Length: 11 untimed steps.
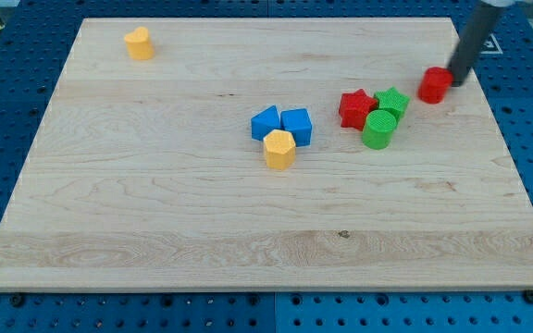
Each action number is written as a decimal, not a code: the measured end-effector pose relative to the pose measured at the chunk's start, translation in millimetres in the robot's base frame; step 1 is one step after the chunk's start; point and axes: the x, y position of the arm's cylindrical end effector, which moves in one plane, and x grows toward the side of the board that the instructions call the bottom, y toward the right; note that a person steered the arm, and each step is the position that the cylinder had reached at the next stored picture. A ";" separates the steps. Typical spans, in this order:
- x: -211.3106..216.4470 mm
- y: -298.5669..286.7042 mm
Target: Move the red circle to the top center of the board
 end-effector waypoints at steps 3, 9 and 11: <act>13.9 37.5; -12.8 -85.9; -26.1 -117.5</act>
